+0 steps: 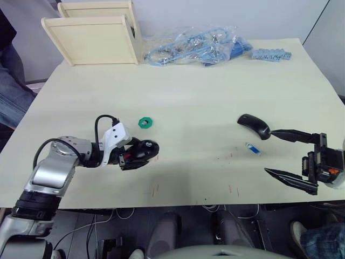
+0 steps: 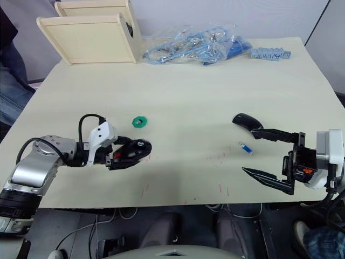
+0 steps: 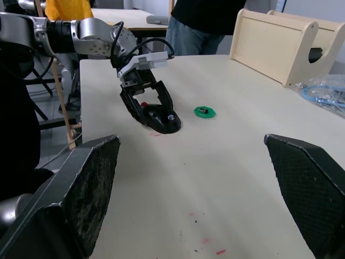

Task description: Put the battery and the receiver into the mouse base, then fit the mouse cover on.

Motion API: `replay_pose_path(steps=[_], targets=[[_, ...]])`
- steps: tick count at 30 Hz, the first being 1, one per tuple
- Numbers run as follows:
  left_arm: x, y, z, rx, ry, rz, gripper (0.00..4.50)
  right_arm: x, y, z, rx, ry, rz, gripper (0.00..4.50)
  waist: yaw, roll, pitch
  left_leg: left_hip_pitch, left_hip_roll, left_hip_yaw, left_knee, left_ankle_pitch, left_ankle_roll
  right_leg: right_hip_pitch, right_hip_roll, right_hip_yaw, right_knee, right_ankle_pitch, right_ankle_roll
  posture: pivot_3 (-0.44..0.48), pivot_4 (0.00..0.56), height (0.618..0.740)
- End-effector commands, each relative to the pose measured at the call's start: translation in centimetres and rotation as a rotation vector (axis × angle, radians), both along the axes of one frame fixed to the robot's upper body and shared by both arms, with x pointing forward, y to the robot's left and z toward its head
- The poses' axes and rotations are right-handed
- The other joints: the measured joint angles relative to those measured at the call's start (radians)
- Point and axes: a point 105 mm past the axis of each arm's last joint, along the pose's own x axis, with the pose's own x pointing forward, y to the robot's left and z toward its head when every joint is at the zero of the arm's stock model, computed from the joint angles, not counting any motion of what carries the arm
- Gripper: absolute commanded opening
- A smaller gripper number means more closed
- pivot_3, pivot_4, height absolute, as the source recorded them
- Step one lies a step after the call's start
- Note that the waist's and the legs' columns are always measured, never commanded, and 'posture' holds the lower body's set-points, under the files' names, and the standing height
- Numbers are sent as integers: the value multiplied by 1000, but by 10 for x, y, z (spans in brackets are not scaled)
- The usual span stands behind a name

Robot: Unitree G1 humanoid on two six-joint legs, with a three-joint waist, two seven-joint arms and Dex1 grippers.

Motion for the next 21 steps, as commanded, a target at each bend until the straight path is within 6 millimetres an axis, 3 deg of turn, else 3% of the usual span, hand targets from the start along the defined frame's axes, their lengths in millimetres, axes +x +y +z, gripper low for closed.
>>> replay_pose_path(steps=[1,7,12,21], targets=[[2,0,2,19,-32,-8,4473,-5,2,8,-11,-53,7,4500,0,0,0,0,0,0,0,0,0,0,0,0,0,0,0,0,150,740],[7,1,-4,25,-34,-3,4473,-5,2,8,-10,-61,6,4500,0,0,0,0,0,0,0,0,0,0,0,0,0,0,0,0,150,740],[6,-1,-5,9,-26,-18,2968,-4,2,7,-9,-59,1,4500,0,0,0,0,0,0,0,0,0,0,0,0,0,0,0,0,150,740],[5,-6,9,-5,-41,-87,2948,-3,1,6,-8,-53,-11,4500,0,0,0,0,0,0,0,0,0,0,0,0,0,0,0,0,150,740]])
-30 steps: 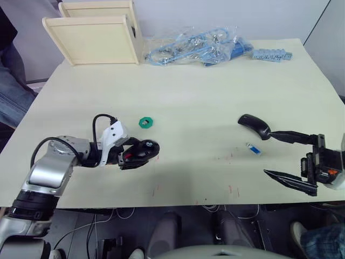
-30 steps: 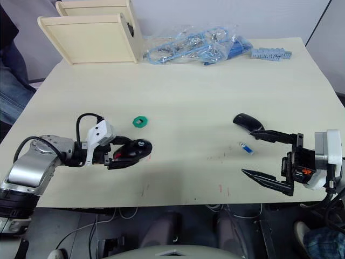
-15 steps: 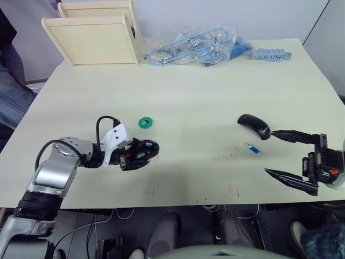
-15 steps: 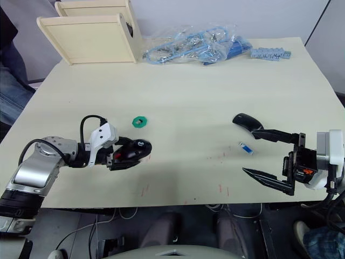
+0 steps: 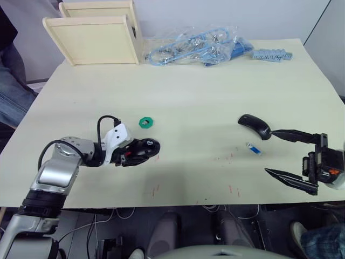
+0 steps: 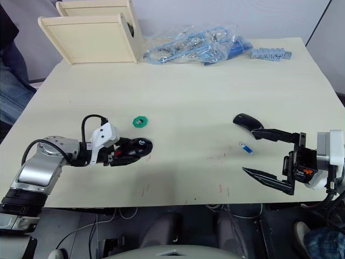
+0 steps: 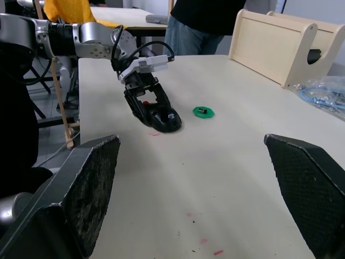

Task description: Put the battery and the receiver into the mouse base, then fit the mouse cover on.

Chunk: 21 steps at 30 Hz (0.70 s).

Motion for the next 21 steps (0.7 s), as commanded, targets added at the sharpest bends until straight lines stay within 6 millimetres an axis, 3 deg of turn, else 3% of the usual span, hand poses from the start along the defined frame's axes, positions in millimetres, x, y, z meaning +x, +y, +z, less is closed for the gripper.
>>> replay_pose_path(steps=[1,10,21], targets=[[-1,-9,16,-12,-23,-85,2948,-3,2,6,-2,-40,-3,4500,0,0,0,0,0,0,0,0,0,0,0,0,0,0,0,0,150,740],[0,-55,39,33,-64,-255,2948,-2,-1,6,-4,-40,-39,4500,1,-1,0,-1,-1,-1,1,0,0,0,0,0,0,0,0,0,150,740],[4,-107,49,109,4,-350,2948,-10,-6,5,-34,-26,-67,4500,2,-2,1,-1,-1,-2,1,0,0,0,2,-1,1,0,0,0,150,740]])
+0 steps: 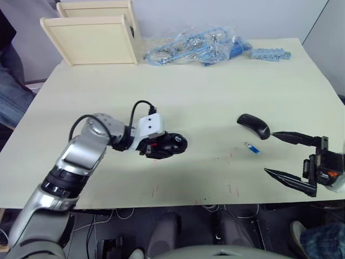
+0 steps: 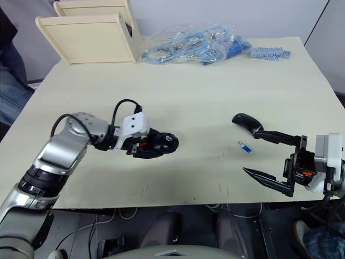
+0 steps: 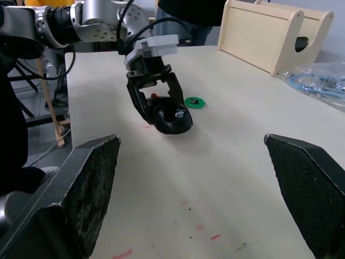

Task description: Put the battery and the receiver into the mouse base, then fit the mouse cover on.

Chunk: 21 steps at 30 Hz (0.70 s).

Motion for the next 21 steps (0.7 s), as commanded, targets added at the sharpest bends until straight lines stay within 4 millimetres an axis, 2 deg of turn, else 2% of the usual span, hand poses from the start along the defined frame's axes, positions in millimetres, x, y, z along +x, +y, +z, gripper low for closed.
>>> replay_pose_path(steps=[1,5,9,19,21], targets=[[-2,-17,8,7,4,-50,2948,-7,0,11,-26,-50,0,4500,-1,0,0,0,0,0,0,0,0,0,0,0,0,0,0,0,150,740],[-1,-40,3,-3,16,-58,2948,-10,-4,12,-35,-44,-20,4500,-3,0,0,0,0,0,0,0,0,0,0,1,0,0,0,0,150,740],[-3,-49,-5,13,20,-68,2948,-13,-4,12,-38,-40,-26,4500,-4,0,0,0,0,0,0,0,0,0,0,1,1,0,0,0,150,740],[1,-53,-19,72,-10,-70,2948,-18,-4,13,-44,-28,-43,4500,-2,0,0,0,0,0,1,0,0,0,0,1,0,0,0,0,150,740],[-1,-53,-33,80,25,-55,2948,-20,-4,12,-47,-25,-50,4500,-1,0,0,0,0,0,1,0,0,0,0,1,0,0,0,0,150,740]])
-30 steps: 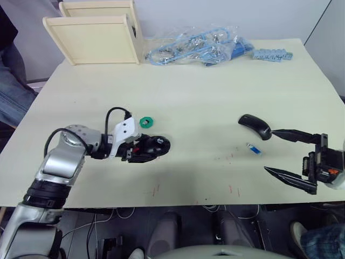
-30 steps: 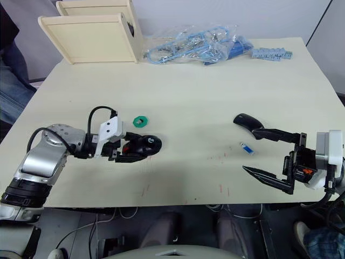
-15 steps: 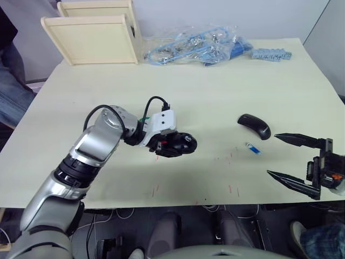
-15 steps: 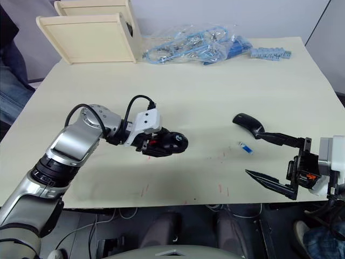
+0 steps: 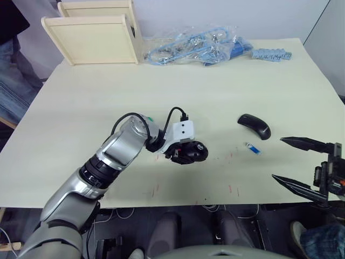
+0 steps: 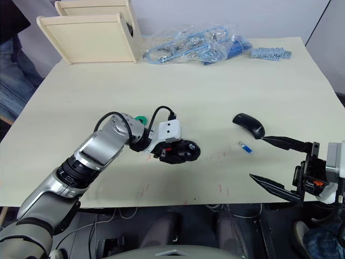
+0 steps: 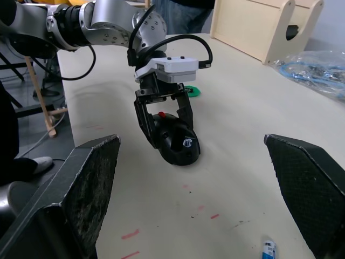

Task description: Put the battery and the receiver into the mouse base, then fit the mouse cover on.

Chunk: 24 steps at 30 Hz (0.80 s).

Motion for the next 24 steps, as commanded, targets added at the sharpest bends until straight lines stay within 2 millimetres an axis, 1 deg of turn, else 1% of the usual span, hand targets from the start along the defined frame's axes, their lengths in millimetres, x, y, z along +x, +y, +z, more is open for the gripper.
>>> replay_pose_path(steps=[1,3,9,15,18,24], targets=[[-2,-1,-17,35,-10,-9,2948,-6,2,8,-16,-31,3,4500,1,0,0,0,0,0,0,0,0,0,0,0,0,0,0,0,150,740],[-4,1,-28,53,-9,-1,2948,-7,2,8,-17,-30,1,4500,0,0,0,0,0,0,0,0,0,0,0,0,0,0,0,0,150,740],[-9,4,-43,71,10,12,2948,-8,2,7,-22,-22,-7,4500,1,1,-2,2,0,0,0,0,0,2,0,0,0,0,0,0,150,740],[-10,4,-46,66,11,16,2948,-3,-1,2,-19,25,-70,4500,4,3,-8,2,0,0,0,0,0,2,0,0,-1,0,0,0,150,740],[-11,5,-47,68,13,17,2948,-1,-2,-3,-61,43,-97,4500,3,4,-9,2,0,0,0,0,0,2,0,0,-1,0,0,0,150,740],[-13,3,-50,65,22,16,2948,9,-5,-3,-75,56,-164,4500,3,6,-12,2,0,1,0,0,0,2,0,1,-1,0,0,0,150,740]])
